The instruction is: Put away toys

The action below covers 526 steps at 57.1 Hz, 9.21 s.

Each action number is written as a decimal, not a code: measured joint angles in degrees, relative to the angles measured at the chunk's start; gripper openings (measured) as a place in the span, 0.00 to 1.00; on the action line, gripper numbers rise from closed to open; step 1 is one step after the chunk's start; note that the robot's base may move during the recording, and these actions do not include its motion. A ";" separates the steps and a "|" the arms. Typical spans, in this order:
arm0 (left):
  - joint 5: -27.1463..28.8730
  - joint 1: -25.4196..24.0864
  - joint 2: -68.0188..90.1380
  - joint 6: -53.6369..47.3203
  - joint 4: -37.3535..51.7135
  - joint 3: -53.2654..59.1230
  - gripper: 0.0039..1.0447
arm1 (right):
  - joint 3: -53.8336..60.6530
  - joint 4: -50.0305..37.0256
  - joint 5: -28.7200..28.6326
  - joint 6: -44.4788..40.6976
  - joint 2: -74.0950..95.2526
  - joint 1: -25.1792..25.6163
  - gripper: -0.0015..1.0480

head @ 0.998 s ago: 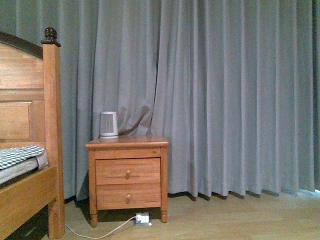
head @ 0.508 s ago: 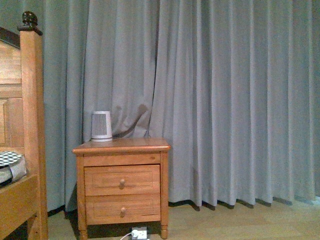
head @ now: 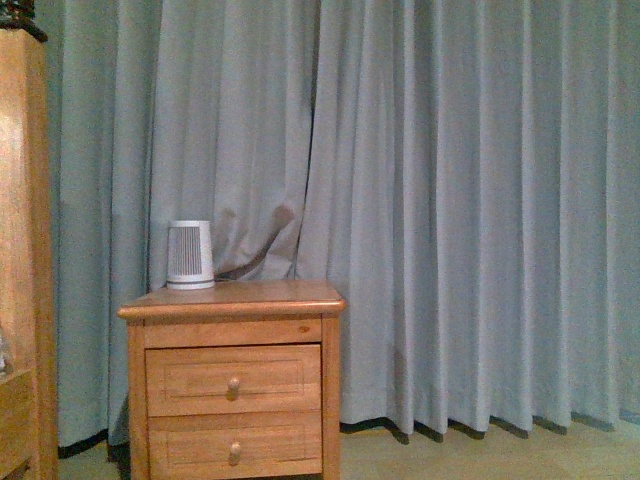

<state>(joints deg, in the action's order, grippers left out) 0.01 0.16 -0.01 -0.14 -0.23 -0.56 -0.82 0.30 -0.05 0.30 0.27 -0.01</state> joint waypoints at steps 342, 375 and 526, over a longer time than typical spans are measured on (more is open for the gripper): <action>0.00 0.09 0.13 -0.02 0.00 0.00 0.94 | -4.24 -5.51 24.17 2.01 7.41 -8.85 0.07; 0.00 0.09 0.13 0.00 0.00 0.00 0.94 | -55.71 -6.32 19.80 -9.27 36.68 -11.89 0.07; 0.00 0.09 0.13 0.00 0.00 0.00 0.94 | -118.44 -8.11 4.98 10.14 102.66 -15.72 0.73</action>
<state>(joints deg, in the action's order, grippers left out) 0.01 0.25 0.12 -0.14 -0.23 -0.56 -119.26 -7.81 4.93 10.44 102.94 -15.73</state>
